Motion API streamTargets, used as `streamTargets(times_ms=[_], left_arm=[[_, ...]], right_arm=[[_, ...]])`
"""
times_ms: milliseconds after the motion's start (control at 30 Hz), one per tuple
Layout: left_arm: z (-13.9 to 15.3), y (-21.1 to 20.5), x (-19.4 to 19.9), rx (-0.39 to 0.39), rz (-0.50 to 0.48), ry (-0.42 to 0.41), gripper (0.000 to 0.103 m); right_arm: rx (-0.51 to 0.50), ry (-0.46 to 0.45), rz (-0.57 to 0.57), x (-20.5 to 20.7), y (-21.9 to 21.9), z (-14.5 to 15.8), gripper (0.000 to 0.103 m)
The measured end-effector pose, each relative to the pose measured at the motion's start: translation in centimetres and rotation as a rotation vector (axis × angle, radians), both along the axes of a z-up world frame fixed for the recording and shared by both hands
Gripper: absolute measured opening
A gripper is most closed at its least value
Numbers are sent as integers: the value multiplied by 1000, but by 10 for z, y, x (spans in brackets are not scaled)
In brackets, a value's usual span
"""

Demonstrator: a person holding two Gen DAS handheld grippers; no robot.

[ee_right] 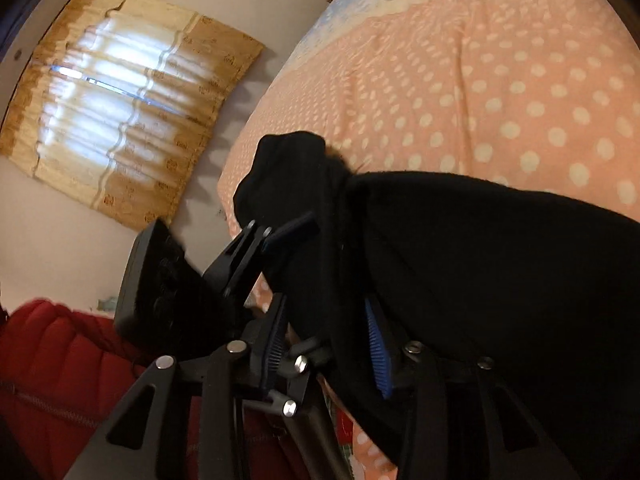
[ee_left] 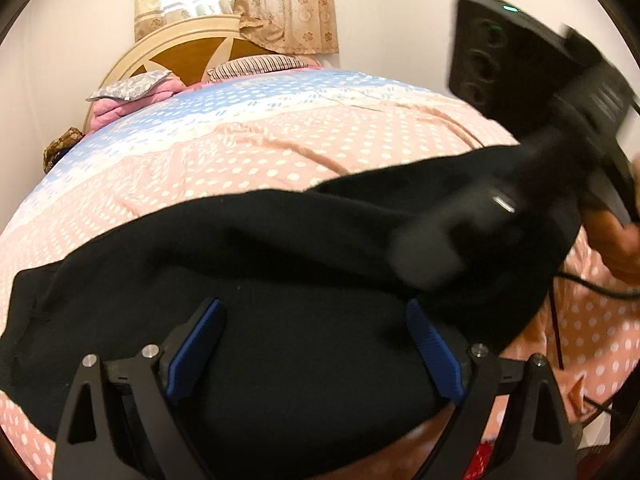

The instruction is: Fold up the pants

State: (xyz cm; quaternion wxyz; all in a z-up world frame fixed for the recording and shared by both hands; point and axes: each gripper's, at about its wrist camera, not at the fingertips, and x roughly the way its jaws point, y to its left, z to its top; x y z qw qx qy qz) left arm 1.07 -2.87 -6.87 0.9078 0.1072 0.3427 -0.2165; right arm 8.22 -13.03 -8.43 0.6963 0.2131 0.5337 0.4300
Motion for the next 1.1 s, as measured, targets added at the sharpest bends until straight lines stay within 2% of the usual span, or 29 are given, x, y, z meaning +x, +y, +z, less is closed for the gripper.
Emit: streamTargets(times_ms=[100,167,200,267,333,367,500,567,667,733,800,933,1000,1100], left_arm=[[0,1,-7,14,-4,-1,95],[-1,2,-9,14,-4,1,95],[-1,1,-9,14,-3,1,95],[-2,0,-9,9,-1,2,95],[-2,-2,-6,9,3,2,95],[-3,-3,-6,9,3,2,95],[-3,-5,-7,9,0,4,96],[-3,-4,-7,8,0,5,96],[-3,-4,-6,6,-1,6,96],[-3,-3,-4,6,-4,5,96],[-3,-1,-4,4,-6,5,96],[-4,-3,-2,2,-4,5,96],[-6,2,0,3,-3,4,96],[-6,2,-2,4,-4,2,96]], right_arm=[[62,24,-37,13,3,-9,44],[101,27,-41,19,0,-6,56],[103,17,-39,20,4,-5,59],[107,-5,-43,24,16,0,72],[155,21,-56,33,26,0,78],[211,63,-62,43,31,-5,79],[324,187,-30,69,43,-15,81],[414,289,-13,82,44,-23,81],[464,330,-55,85,34,-27,80],[470,328,-90,82,28,-28,79],[432,312,-73,73,25,-23,79],[292,232,-126,54,5,-9,79],[267,218,-145,53,0,-8,79],[207,212,-112,54,11,-8,80]])
